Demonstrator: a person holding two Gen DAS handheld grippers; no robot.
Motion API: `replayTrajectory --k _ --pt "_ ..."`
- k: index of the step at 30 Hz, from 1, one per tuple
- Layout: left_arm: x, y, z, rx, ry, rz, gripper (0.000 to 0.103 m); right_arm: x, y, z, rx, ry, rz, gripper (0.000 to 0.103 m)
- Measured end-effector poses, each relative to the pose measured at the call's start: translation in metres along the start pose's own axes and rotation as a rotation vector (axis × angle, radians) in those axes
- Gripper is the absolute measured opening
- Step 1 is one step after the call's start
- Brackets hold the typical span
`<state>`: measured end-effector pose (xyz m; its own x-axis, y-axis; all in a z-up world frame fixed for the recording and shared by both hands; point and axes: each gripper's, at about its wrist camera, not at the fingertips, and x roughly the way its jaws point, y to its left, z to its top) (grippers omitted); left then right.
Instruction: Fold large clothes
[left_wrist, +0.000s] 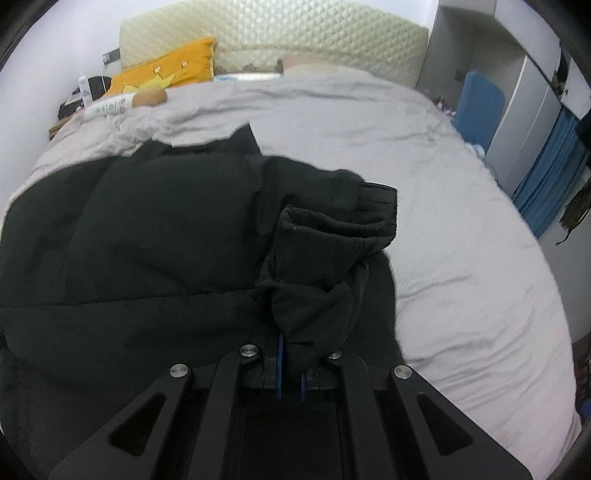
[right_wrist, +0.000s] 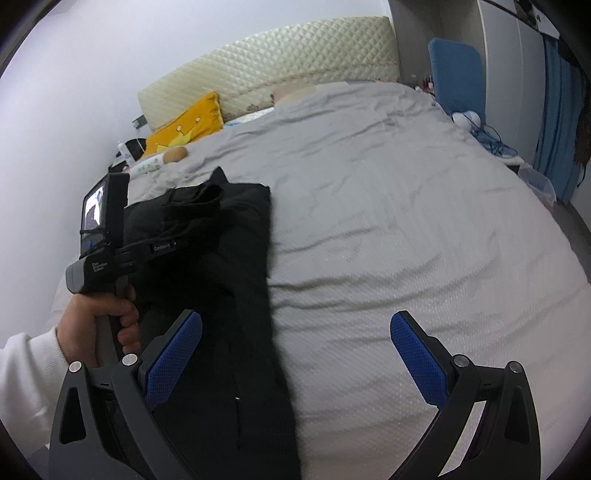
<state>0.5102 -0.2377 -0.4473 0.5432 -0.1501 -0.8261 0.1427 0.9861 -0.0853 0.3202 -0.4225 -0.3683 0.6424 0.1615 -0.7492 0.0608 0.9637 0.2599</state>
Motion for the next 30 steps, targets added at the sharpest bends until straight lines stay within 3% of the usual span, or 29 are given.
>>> replayTrajectory --k 6,11,13,15,17,22,30 --pt "-0.001 0.001 -0.001 0.031 0.001 0.021 0.005 0.006 0.0 0.005 -0.008 0.02 0.002 0.103" --pt "-0.024 0.003 0.01 0.038 0.009 0.017 0.008 -0.004 0.011 0.023 -0.021 0.004 0.011 0.103" --pt "-0.037 0.003 0.013 0.055 0.015 -0.005 0.022 -0.008 0.016 0.03 -0.024 -0.004 0.017 0.103" --pt "-0.052 0.003 0.013 0.072 0.013 -0.036 0.07 -0.01 0.024 0.038 -0.027 -0.014 0.025 0.103" --pt "-0.071 0.006 0.013 0.103 -0.021 -0.057 0.083 -0.013 0.035 0.048 -0.034 -0.028 0.037 0.103" --pt "-0.103 0.039 0.019 0.085 -0.027 -0.08 0.084 -0.014 0.076 0.072 -0.076 -0.089 0.065 0.103" --pt "-0.132 0.162 0.036 -0.024 -0.081 0.082 0.083 0.035 0.147 0.089 -0.124 -0.092 0.136 0.102"
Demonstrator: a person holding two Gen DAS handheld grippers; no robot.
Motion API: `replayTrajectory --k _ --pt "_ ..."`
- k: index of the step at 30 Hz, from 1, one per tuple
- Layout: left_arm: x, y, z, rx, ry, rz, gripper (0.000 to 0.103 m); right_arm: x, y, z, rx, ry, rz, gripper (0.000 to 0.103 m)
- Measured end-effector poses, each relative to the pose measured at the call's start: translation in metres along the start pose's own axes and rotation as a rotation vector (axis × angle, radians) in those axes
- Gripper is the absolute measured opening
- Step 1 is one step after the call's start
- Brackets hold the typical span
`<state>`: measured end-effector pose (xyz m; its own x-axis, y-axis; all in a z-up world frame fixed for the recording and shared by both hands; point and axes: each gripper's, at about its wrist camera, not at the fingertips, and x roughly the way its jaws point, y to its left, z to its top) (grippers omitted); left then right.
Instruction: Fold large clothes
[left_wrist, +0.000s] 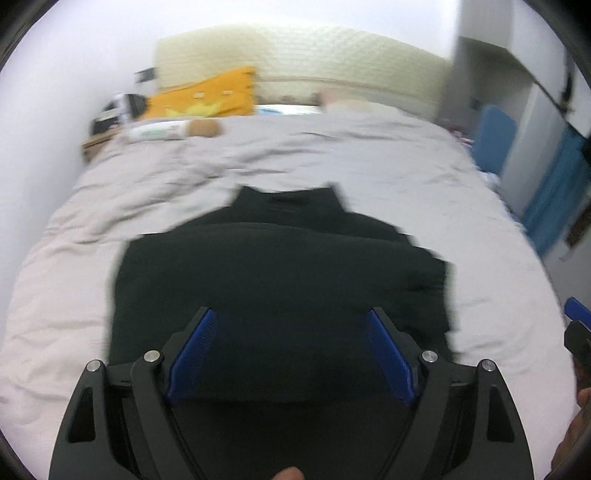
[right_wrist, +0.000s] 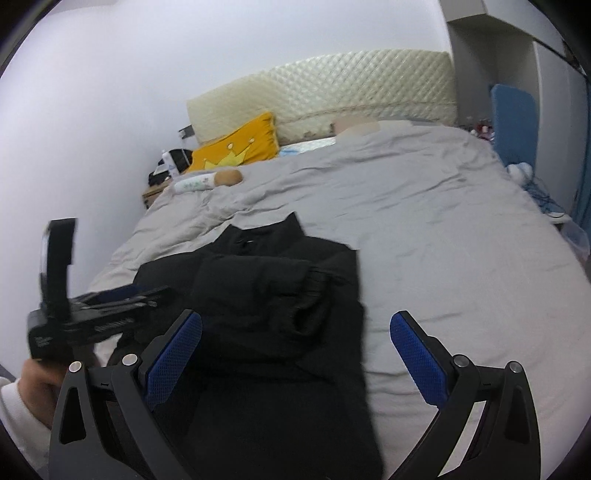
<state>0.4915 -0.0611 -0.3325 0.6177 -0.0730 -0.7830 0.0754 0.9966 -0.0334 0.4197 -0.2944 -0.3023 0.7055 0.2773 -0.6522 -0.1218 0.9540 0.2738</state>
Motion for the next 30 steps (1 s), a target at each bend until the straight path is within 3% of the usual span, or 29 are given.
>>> replayTrajectory --k 1,6,11,18,30 --pt "0.005 0.017 0.001 -0.008 0.008 0.013 0.083 0.014 0.009 0.0 -0.006 0.009 0.001 0.101" --pt "0.037 0.083 0.003 -0.039 0.041 0.068 0.083 0.073 0.036 0.001 -0.023 0.051 -0.012 0.077" --pt "0.082 0.112 0.002 -0.033 0.081 0.088 0.083 0.135 0.044 -0.004 -0.025 0.124 -0.04 0.055" --pt "0.124 0.12 -0.008 -0.017 0.111 0.047 0.085 0.188 0.032 -0.017 -0.015 0.177 -0.077 0.053" --pt "0.165 0.118 -0.014 -0.015 0.09 0.041 0.089 0.232 0.028 -0.029 -0.046 0.196 -0.117 0.052"
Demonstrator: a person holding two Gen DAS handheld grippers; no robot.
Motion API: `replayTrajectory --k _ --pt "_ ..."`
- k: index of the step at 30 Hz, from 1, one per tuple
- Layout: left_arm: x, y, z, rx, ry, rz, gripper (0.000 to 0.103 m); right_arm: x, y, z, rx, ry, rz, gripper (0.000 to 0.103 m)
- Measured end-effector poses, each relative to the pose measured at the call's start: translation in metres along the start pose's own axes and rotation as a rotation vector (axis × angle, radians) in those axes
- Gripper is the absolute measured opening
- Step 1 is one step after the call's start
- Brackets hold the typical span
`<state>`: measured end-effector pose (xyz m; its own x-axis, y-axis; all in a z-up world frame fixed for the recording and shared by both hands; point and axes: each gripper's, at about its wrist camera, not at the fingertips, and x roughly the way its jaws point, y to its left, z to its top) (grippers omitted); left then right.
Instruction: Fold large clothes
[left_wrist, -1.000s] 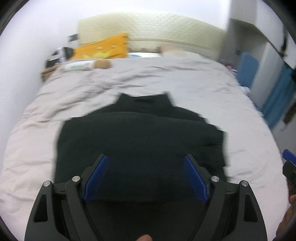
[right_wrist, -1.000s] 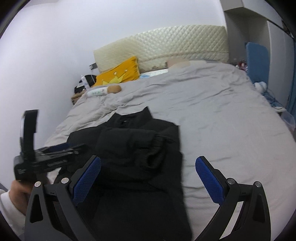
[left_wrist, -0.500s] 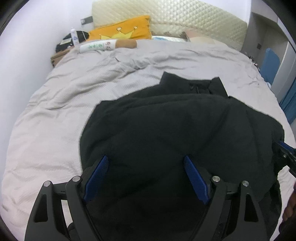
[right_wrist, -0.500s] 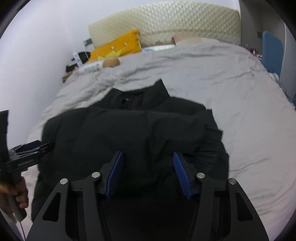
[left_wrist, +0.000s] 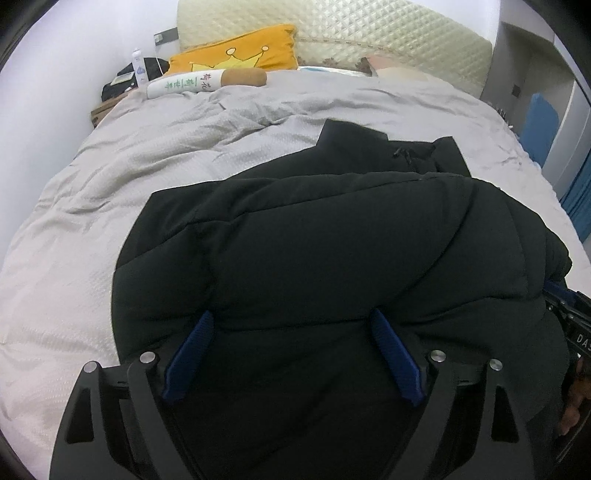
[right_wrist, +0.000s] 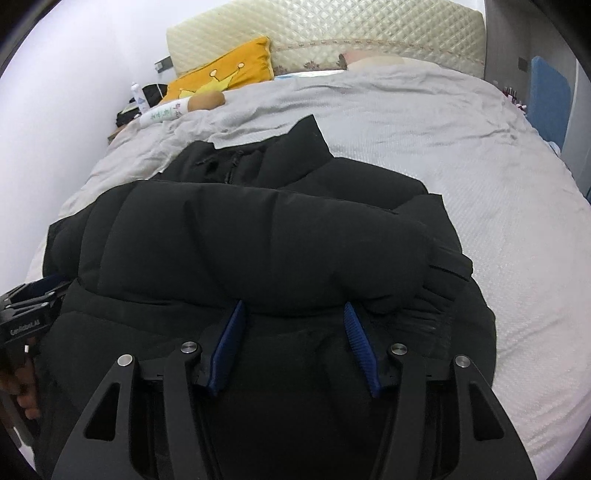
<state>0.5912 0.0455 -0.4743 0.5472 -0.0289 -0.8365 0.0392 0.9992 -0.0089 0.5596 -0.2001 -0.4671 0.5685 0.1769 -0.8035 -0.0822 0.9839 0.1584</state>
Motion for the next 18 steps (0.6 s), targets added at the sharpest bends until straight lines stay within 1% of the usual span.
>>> replayTrajectory --k 4,8,10,13,16,18 --pt "0.006 -0.002 0.006 0.002 0.021 0.01 0.089 0.009 -0.002 0.005 0.027 0.035 -0.002 0.052" --pt "-0.008 0.0 0.011 -0.013 0.047 0.017 0.088 -0.004 -0.003 0.009 0.056 0.069 0.013 0.052" --pt "-0.023 0.002 0.013 -0.029 0.051 0.017 0.088 -0.018 -0.003 0.013 0.066 0.073 0.025 0.053" --pt "-0.055 0.008 0.018 -0.063 0.035 -0.002 0.088 -0.049 0.003 0.019 0.056 0.045 0.032 0.053" --pt "-0.094 0.009 0.025 -0.077 0.01 -0.009 0.088 -0.091 0.011 0.026 0.038 -0.002 0.039 0.053" --pt "-0.123 0.009 0.028 -0.083 -0.015 -0.017 0.088 -0.127 0.018 0.03 0.032 -0.043 0.044 0.053"
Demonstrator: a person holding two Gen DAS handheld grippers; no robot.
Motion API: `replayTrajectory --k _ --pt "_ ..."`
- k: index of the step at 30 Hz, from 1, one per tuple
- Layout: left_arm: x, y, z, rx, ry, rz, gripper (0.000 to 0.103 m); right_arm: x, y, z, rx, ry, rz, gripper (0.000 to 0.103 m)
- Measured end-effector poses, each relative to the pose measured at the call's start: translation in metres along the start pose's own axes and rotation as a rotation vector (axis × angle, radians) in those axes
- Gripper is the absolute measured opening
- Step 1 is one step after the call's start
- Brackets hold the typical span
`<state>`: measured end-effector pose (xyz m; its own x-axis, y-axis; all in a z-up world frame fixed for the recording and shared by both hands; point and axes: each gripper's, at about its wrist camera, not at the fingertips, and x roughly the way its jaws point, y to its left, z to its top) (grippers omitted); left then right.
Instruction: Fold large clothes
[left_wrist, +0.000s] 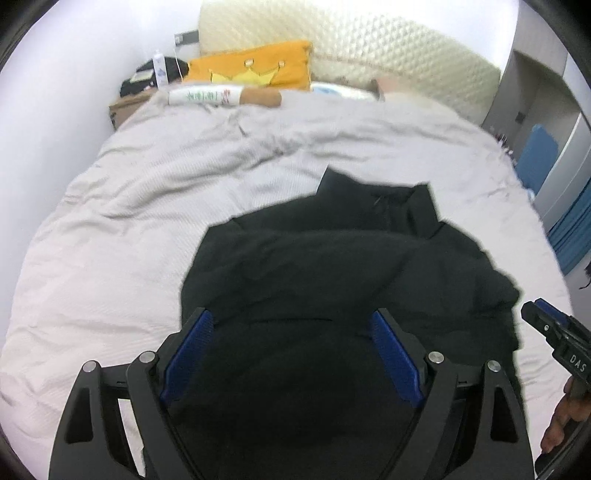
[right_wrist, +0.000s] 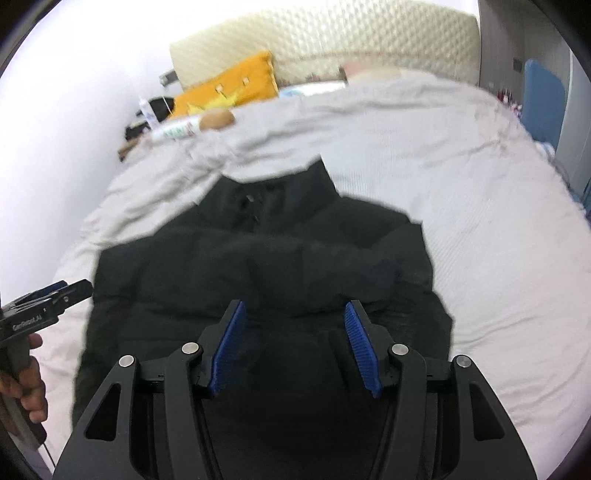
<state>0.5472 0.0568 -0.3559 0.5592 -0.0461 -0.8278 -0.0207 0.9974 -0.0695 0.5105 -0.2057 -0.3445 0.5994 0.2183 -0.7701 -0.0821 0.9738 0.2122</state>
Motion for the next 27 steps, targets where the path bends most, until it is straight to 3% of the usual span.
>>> replayTrajectory --k 9,16,21,27 --pt "-0.139 -0.009 -0.014 -0.02 -0.097 -0.041 0.088 -0.141 0.027 -0.005 -0.017 -0.148 0.015 0.055" --pt "-0.22 0.006 -0.059 -0.062 -0.125 -0.052 0.088 -0.221 0.03 -0.044 0.0 -0.196 0.015 0.055" --pt "-0.24 0.032 -0.107 -0.071 -0.08 -0.046 0.088 -0.243 0.011 -0.087 0.034 -0.149 0.003 0.055" --pt "-0.215 0.084 -0.179 -0.143 0.028 -0.036 0.088 -0.238 -0.021 -0.145 0.036 -0.055 -0.036 0.055"
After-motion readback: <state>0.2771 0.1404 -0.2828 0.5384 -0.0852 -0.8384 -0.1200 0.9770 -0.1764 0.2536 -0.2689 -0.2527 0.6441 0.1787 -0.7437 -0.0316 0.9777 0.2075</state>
